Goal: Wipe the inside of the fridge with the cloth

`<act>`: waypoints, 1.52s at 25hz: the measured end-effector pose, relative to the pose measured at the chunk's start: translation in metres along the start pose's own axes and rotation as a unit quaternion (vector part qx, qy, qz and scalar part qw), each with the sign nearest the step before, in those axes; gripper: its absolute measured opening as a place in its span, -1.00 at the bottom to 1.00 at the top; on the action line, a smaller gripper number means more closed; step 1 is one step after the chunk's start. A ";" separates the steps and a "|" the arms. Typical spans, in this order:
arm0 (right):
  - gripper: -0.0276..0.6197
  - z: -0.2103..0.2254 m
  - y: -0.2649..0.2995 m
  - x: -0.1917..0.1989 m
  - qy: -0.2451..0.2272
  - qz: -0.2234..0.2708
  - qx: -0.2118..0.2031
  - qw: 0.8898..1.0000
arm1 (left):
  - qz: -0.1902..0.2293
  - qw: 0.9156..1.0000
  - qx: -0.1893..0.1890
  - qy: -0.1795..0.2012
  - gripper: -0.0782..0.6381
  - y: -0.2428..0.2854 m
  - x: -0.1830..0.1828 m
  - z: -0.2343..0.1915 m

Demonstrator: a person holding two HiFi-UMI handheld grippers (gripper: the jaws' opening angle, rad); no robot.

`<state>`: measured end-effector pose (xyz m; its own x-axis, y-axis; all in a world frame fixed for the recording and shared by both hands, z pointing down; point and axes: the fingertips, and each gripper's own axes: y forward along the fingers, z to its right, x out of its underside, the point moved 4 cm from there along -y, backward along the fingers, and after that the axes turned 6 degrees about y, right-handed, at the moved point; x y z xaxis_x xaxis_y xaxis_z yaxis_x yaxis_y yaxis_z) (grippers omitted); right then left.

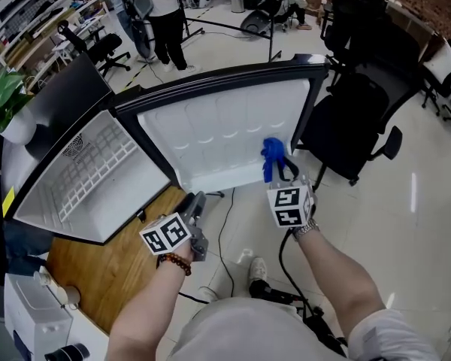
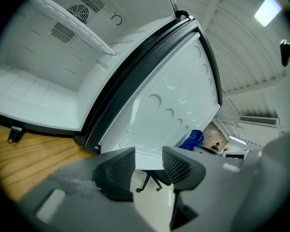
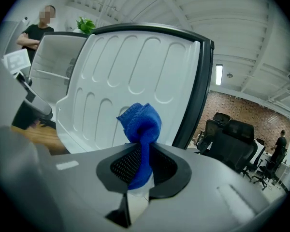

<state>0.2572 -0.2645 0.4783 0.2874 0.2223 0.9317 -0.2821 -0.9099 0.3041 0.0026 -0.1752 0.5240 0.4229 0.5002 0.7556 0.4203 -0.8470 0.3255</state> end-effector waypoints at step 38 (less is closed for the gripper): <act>-0.76 -0.239 0.048 0.012 -0.031 -0.032 -0.175 0.984 | 0.022 0.998 -0.059 -0.003 -0.28 -0.098 -0.015 -0.075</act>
<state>0.0283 -0.2213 0.5515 0.3674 0.2428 0.8978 -0.5563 -0.7162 0.4214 -0.1050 -0.1128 0.5230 0.4439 0.4635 0.7669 0.3040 -0.8830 0.3577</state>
